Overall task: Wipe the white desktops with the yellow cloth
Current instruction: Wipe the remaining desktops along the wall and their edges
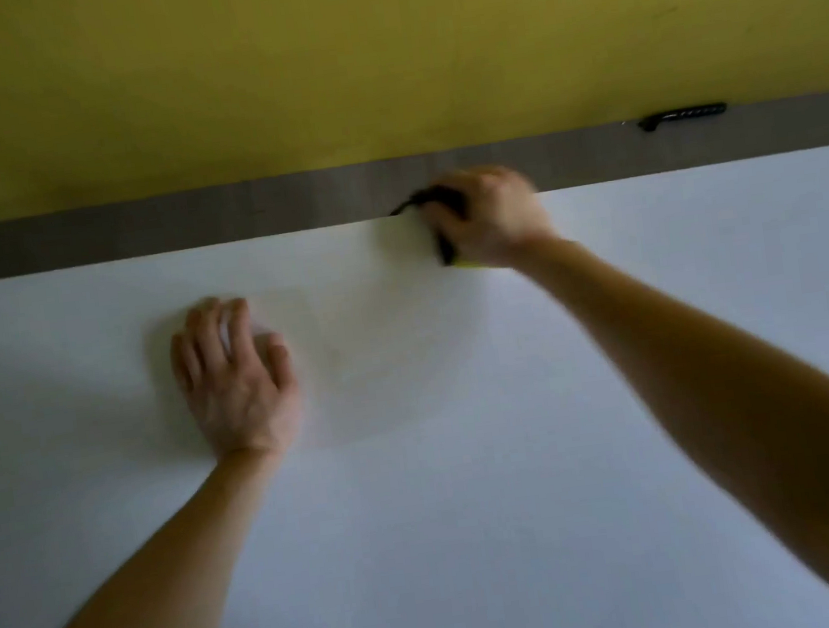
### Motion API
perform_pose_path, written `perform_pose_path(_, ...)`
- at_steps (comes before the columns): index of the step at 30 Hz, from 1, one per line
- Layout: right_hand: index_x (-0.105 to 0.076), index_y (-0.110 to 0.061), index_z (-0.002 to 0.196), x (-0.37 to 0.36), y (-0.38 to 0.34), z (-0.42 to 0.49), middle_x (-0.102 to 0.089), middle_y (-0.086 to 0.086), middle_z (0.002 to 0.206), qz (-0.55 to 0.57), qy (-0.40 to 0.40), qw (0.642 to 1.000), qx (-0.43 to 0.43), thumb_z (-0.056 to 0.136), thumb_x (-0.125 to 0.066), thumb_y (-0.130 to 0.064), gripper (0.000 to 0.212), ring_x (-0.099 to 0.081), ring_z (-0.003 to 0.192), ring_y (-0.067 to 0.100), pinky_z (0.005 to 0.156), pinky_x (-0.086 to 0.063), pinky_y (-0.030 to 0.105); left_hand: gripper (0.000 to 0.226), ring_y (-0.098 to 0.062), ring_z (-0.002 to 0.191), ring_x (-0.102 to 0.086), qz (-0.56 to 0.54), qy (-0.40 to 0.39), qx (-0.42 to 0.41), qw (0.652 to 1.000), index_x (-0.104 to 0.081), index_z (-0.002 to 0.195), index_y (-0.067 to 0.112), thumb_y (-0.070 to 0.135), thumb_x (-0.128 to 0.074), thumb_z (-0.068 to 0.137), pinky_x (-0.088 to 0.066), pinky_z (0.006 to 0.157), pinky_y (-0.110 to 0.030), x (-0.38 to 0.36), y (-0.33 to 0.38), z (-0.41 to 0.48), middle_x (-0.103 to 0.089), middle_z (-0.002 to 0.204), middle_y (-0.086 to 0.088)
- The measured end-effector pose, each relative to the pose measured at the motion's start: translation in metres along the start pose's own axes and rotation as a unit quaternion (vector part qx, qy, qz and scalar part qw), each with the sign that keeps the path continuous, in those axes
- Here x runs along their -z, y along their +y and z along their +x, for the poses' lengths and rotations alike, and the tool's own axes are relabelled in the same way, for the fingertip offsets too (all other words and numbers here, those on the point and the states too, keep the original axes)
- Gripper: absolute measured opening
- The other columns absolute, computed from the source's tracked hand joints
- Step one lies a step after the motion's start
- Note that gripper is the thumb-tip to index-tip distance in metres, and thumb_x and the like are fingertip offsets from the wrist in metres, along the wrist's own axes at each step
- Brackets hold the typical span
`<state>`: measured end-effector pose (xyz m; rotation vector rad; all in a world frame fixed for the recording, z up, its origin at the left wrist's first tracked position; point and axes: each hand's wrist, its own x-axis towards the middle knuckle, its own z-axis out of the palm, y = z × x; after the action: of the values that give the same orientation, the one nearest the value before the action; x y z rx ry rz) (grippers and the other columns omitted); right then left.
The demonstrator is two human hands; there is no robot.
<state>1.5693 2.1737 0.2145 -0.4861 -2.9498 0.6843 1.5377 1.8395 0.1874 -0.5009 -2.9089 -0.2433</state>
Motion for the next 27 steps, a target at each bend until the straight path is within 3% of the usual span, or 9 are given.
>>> perform_pose_path(4, -0.075, -0.024, 0.126, 0.102, 0.181, -0.064, -0.075, 0.017, 0.124, -0.075, 0.048, 0.981, -0.174, 0.096, -0.051, -0.062, 0.054, -0.066, 0.113, 0.043, 0.099, -0.052, 0.049, 0.042, -0.038, 0.143, -0.048, -0.046, 0.02, 0.051, 0.997, -0.062, 0.136, 0.015, 0.012, -0.055, 0.095, -0.032, 0.123, -0.058, 0.007, 0.045, 0.001, -0.056, 0.149, -0.013)
perform_pose_path(6, -0.076, -0.019, 0.119, 0.106, 0.208, -0.066, -0.074, 0.02, 0.119, -0.098, 0.06, 0.967, -0.227, 0.095, -0.046, -0.062, 0.058, -0.065, 0.11, 0.043, 0.101, -0.047, 0.048, 0.041, -0.038, 0.139, -0.051, -0.053, 0.026, 0.023, 0.998, -0.064, 0.133, 0.014, 0.012, -0.058, 0.093, -0.035, 0.122, -0.055, 0.008, 0.088, -0.003, -0.059, 0.146, -0.013)
perform_pose_path(8, -0.078, -0.016, 0.108, 0.083, 0.181, -0.049, -0.076, 0.018, 0.108, -0.083, 0.057, 0.972, -0.215, 0.094, -0.043, -0.061, 0.059, -0.067, 0.104, 0.041, 0.093, -0.048, 0.044, 0.039, -0.039, 0.137, -0.053, -0.068, 0.018, -0.002, 0.997, -0.065, 0.134, 0.012, 0.015, -0.059, 0.095, -0.037, 0.121, -0.055, 0.007, 0.137, -0.018, -0.06, 0.145, -0.013)
perform_pose_path(10, -0.079, -0.02, 0.103, 0.051, 0.12, -0.025, -0.077, 0.013, 0.098, -0.066, 0.031, 0.99, -0.119, 0.096, -0.049, -0.059, 0.049, -0.07, 0.094, 0.039, 0.083, -0.05, 0.04, 0.039, -0.039, 0.138, -0.053, -0.078, -0.001, -0.013, 0.997, -0.065, 0.136, 0.011, 0.016, -0.059, 0.097, -0.037, 0.121, -0.056, 0.003, 0.183, -0.033, -0.059, 0.147, -0.014)
perform_pose_path(14, -0.075, -0.029, 0.115, 0.021, 0.033, -0.001, -0.075, 0.007, 0.105, -0.001, -0.079, 0.997, 0.015, 0.105, -0.05, -0.056, 0.038, -0.068, 0.102, 0.035, 0.088, -0.044, 0.041, 0.039, -0.038, 0.141, -0.051, -0.058, -0.019, 0.004, 0.998, -0.062, 0.139, 0.011, 0.019, -0.061, 0.102, -0.038, 0.12, -0.057, -0.005, 0.249, -0.054, -0.056, 0.153, -0.016)
perform_pose_path(17, -0.072, -0.033, 0.125, 0.046, 0.102, -0.011, -0.074, 0.004, 0.109, 0.022, -0.071, 0.996, 0.043, 0.103, -0.048, -0.058, 0.041, -0.068, 0.104, 0.036, 0.091, -0.046, 0.042, 0.045, -0.038, 0.141, -0.051, -0.059, -0.02, -0.008, 0.998, -0.059, 0.144, 0.011, 0.026, -0.063, 0.102, -0.038, 0.12, -0.057, -0.013, 0.287, -0.055, -0.055, 0.152, -0.015)
perform_pose_path(23, -0.077, -0.018, 0.118, 0.168, 0.319, -0.091, -0.077, 0.012, 0.112, -0.048, 0.049, 0.993, -0.095, 0.102, -0.057, -0.05, 0.042, -0.067, 0.099, 0.04, 0.089, -0.051, 0.044, 0.05, -0.045, 0.146, -0.045, -0.047, -0.025, -0.061, 0.997, -0.06, 0.148, 0.016, 0.028, -0.058, 0.099, -0.028, 0.125, -0.061, -0.025, 0.315, -0.063, -0.049, 0.158, -0.018)
perform_pose_path(25, -0.077, -0.017, 0.112, 0.181, 0.339, -0.095, -0.076, 0.015, 0.109, -0.08, 0.062, 0.982, -0.157, 0.101, -0.056, -0.053, 0.043, -0.066, 0.098, 0.041, 0.089, -0.049, 0.045, 0.049, -0.045, 0.146, -0.046, -0.044, -0.017, -0.056, 0.997, -0.062, 0.146, 0.015, 0.027, -0.059, 0.098, -0.028, 0.125, -0.062, -0.026, 0.317, -0.063, -0.05, 0.158, -0.019)
perform_pose_path(27, -0.076, -0.019, 0.103, 0.161, 0.31, -0.082, -0.077, 0.014, 0.102, -0.091, 0.059, 0.979, -0.173, 0.098, -0.057, -0.054, 0.04, -0.067, 0.093, 0.04, 0.086, -0.049, 0.043, 0.049, -0.045, 0.145, -0.047, -0.046, -0.012, -0.056, 0.997, -0.062, 0.146, 0.015, 0.026, -0.059, 0.099, -0.029, 0.124, -0.062, -0.027, 0.317, -0.061, -0.05, 0.158, -0.019)
